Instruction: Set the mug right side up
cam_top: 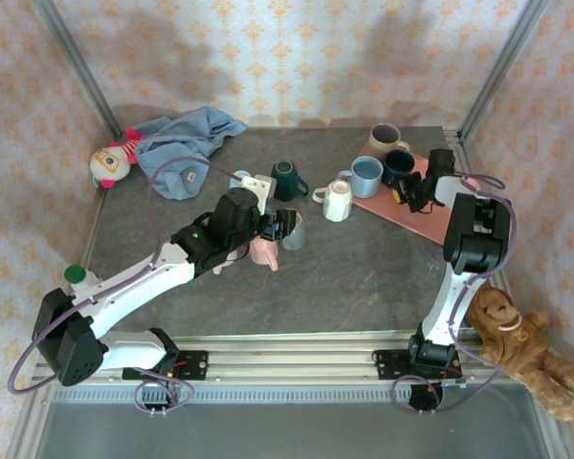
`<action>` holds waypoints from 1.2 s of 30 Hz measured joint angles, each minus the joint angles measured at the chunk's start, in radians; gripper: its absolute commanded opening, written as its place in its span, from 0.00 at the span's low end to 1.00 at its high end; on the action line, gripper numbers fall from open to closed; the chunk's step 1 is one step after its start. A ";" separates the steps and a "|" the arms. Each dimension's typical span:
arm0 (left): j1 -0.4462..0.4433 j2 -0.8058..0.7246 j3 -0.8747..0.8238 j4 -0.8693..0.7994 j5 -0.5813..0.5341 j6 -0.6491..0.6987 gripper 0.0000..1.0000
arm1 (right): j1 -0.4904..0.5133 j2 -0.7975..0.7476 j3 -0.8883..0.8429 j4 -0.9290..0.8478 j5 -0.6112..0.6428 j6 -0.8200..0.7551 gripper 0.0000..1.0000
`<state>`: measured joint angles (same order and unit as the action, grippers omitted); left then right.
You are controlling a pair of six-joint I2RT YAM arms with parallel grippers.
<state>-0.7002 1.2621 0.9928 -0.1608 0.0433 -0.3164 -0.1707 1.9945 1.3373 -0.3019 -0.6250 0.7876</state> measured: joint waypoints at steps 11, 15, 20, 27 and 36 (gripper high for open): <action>0.021 0.002 0.022 -0.031 -0.009 0.006 0.80 | 0.000 -0.394 -0.145 -0.129 0.115 -0.170 0.21; 0.021 0.002 0.056 -0.104 -0.040 0.031 0.78 | 0.000 -0.491 -0.162 -0.210 0.152 -0.256 0.26; 0.021 0.002 0.129 -0.235 -0.071 0.042 0.77 | 0.003 -0.565 -0.169 -0.315 0.159 -0.371 0.31; 0.021 0.021 0.204 -0.485 -0.095 -0.069 0.69 | 0.061 -0.636 -0.176 -0.439 0.163 -0.499 0.33; -0.175 0.166 0.294 -0.679 -0.089 -0.490 0.62 | 0.065 -0.663 -0.207 -0.483 0.184 -0.522 0.34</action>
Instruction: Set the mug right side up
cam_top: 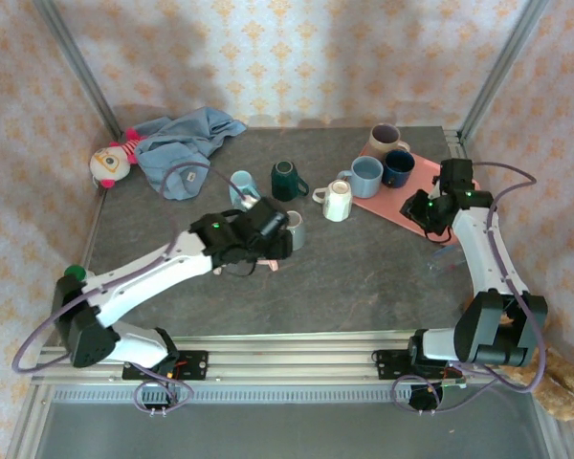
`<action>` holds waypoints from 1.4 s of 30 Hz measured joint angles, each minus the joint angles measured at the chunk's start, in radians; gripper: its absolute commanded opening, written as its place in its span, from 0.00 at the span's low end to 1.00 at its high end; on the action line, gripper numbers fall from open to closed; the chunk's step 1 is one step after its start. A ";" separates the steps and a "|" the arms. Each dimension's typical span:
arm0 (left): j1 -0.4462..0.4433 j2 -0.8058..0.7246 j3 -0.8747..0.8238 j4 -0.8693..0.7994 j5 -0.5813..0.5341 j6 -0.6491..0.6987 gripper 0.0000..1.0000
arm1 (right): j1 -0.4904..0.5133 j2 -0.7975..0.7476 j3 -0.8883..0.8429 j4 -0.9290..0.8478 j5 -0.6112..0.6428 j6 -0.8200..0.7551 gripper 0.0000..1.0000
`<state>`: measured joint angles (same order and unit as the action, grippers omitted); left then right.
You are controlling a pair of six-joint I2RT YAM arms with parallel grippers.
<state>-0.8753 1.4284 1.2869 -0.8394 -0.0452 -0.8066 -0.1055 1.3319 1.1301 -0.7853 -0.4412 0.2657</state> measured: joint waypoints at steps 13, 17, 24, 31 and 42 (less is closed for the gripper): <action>-0.064 0.266 0.177 -0.206 -0.041 -0.304 0.65 | 0.000 -0.100 -0.044 -0.056 -0.238 -0.080 0.38; -0.063 0.267 0.176 -0.217 -0.066 -0.330 0.62 | 0.000 -0.137 -0.072 -0.087 -0.290 -0.106 0.38; -0.059 0.307 0.157 -0.196 -0.095 -0.349 0.53 | 0.000 -0.172 -0.085 -0.090 -0.336 -0.106 0.38; -0.033 0.328 0.095 -0.158 -0.103 -0.372 0.44 | 0.000 -0.172 -0.085 -0.089 -0.352 -0.106 0.38; -0.028 0.363 0.068 -0.101 -0.157 -0.375 0.39 | 0.000 -0.121 -0.075 -0.082 -0.390 -0.111 0.38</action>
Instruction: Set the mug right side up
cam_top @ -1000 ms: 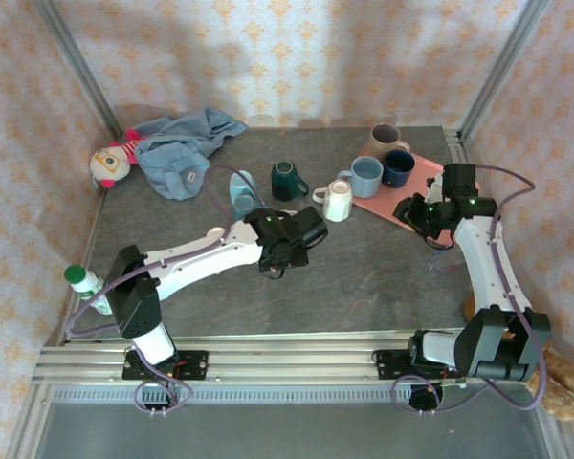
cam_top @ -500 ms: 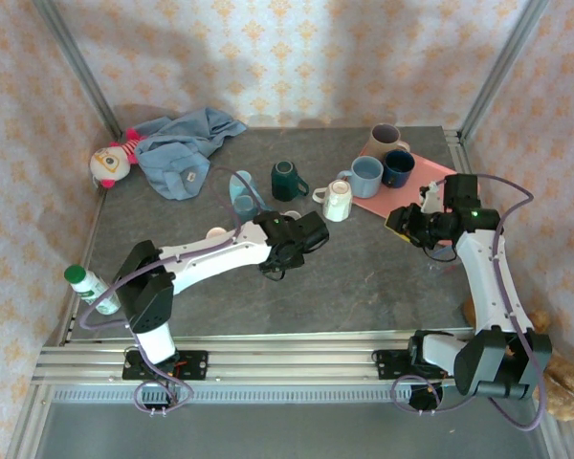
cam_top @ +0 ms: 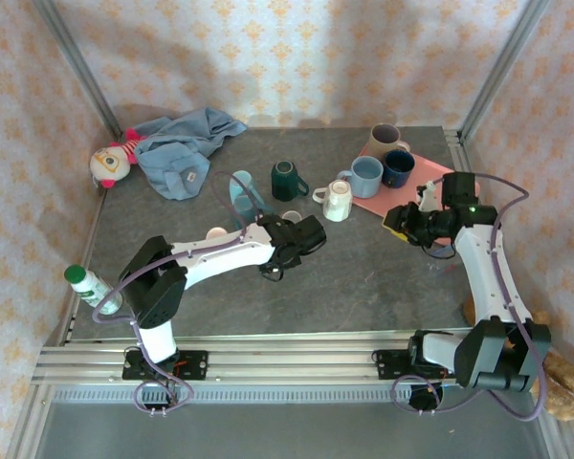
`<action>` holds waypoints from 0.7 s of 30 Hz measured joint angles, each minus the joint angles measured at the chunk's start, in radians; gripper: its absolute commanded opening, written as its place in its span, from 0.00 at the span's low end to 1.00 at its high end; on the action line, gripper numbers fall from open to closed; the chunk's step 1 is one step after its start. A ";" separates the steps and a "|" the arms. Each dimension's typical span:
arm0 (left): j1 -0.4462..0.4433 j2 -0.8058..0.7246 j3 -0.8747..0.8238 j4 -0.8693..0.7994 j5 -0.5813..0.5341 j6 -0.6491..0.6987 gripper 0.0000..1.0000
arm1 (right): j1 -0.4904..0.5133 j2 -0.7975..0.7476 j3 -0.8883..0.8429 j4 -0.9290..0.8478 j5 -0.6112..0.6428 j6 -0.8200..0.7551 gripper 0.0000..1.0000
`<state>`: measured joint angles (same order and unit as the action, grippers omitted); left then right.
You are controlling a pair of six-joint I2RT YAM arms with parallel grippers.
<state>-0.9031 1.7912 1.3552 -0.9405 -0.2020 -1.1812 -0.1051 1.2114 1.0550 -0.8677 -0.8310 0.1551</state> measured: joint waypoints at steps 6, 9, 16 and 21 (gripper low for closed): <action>0.002 0.000 -0.022 0.023 -0.024 0.000 0.36 | 0.000 0.013 0.016 0.000 -0.008 0.000 0.38; 0.006 0.003 -0.028 0.031 -0.024 0.000 0.35 | 0.000 0.013 0.023 0.001 -0.012 0.001 0.38; 0.016 0.014 -0.042 0.047 -0.044 0.001 0.32 | 0.000 0.013 0.023 0.002 -0.023 0.009 0.37; 0.016 0.014 -0.058 0.071 -0.050 0.003 0.31 | 0.000 0.013 0.023 0.004 -0.027 0.016 0.37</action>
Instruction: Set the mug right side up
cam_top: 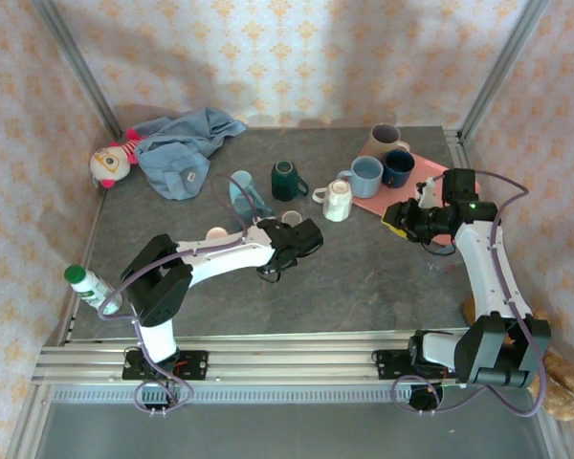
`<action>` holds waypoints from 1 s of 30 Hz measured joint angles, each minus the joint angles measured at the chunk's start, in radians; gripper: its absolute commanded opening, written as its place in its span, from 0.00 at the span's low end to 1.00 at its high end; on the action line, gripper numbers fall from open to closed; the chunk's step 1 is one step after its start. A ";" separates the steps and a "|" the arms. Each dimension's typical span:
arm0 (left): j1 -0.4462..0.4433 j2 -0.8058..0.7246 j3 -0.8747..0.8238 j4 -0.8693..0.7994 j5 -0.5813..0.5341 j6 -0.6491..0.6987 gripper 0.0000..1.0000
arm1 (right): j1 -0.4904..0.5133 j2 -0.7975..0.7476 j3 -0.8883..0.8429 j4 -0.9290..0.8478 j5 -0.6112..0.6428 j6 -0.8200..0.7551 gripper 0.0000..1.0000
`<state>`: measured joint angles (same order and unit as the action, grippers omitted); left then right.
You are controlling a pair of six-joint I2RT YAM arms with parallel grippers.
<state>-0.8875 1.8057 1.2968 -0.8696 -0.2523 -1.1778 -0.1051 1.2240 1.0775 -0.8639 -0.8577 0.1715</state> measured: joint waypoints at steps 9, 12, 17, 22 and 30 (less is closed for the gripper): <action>0.018 0.000 -0.043 0.066 -0.021 0.001 0.33 | 0.000 0.000 0.000 0.000 -0.006 0.011 0.37; 0.025 -0.004 -0.089 0.112 -0.023 0.001 0.32 | 0.000 0.000 0.000 0.000 -0.009 0.011 0.37; 0.033 -0.013 -0.127 0.155 -0.025 0.021 0.23 | 0.000 0.000 0.000 0.000 -0.012 0.011 0.37; 0.039 -0.011 -0.103 0.154 -0.025 0.042 0.19 | 0.000 0.000 0.005 0.000 -0.018 0.011 0.37; 0.039 -0.011 -0.099 0.153 -0.025 0.053 0.09 | 0.000 0.000 0.017 0.000 -0.023 0.015 0.37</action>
<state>-0.8482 1.7943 1.1980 -0.7162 -0.2771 -1.1248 -0.1051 1.2243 1.0946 -0.8635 -0.8803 0.1864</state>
